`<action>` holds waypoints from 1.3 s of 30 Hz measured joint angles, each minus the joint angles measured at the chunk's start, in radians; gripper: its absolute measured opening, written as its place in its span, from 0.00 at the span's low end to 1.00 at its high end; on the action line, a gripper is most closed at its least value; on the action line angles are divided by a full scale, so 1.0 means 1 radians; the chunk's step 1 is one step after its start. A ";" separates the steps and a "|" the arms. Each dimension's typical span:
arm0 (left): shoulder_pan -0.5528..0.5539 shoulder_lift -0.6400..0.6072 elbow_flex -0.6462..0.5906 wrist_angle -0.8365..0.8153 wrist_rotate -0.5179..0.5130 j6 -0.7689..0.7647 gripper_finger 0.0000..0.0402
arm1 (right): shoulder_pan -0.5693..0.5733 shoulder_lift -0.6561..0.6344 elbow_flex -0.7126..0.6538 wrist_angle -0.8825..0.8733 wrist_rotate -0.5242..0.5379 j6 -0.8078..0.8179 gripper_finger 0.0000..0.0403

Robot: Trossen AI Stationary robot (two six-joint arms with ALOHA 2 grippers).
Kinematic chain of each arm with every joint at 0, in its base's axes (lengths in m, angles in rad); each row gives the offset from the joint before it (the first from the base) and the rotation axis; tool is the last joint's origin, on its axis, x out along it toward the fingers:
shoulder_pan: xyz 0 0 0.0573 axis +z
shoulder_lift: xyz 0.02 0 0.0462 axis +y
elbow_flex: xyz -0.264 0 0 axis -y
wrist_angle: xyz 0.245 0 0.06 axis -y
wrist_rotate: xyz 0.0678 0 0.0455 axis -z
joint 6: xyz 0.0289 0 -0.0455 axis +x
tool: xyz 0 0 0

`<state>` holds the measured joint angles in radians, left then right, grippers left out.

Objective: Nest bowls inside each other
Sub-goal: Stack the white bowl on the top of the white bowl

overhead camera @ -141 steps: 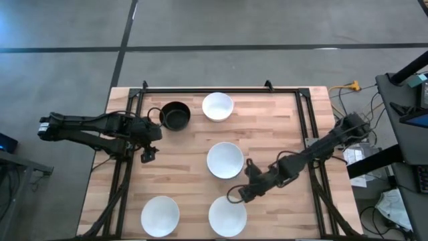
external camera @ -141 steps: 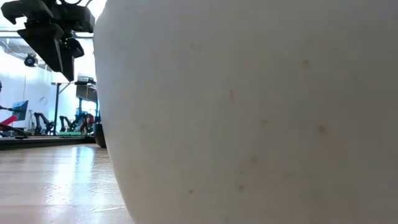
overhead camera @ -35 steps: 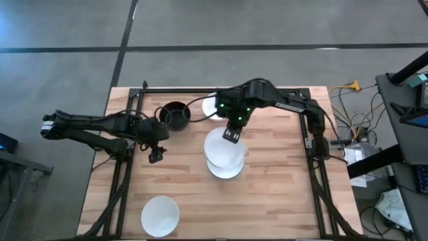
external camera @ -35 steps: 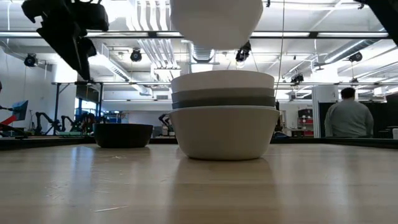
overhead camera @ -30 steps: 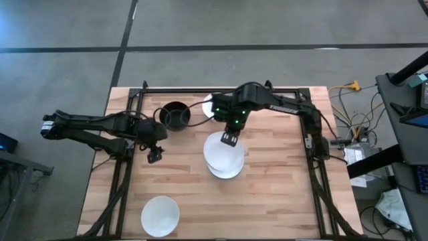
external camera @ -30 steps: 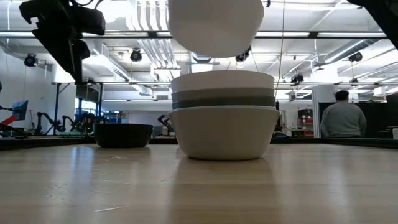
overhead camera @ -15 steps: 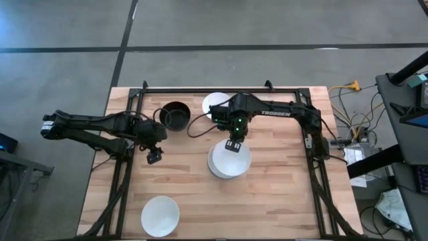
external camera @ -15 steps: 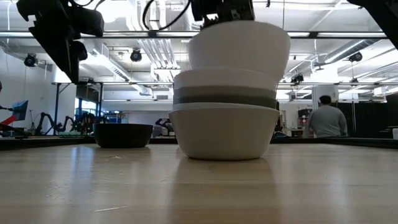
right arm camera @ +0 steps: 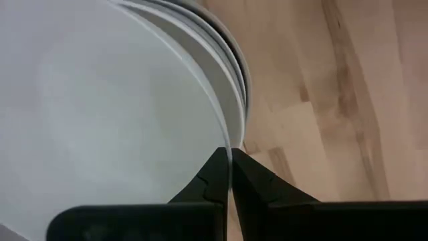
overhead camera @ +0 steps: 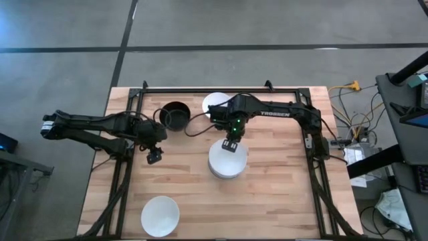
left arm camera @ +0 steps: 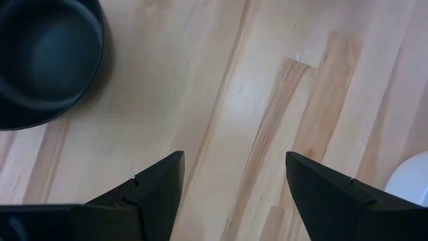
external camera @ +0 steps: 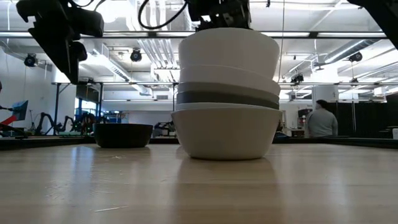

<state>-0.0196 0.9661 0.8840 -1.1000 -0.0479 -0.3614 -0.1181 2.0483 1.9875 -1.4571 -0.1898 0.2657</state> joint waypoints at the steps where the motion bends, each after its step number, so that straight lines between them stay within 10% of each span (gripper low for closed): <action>1: 0.000 0.000 -0.001 0.000 0.000 0.000 0.61 | 0.000 0.000 0.001 0.006 0.001 0.006 0.02; 39: -0.001 0.003 -0.008 0.019 0.005 0.000 0.61 | 0.028 0.083 -0.011 0.037 -0.002 0.040 0.04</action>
<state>-0.0204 0.9688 0.8764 -1.0813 -0.0426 -0.3614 -0.0898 2.1311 1.9762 -1.4204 -0.1921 0.3058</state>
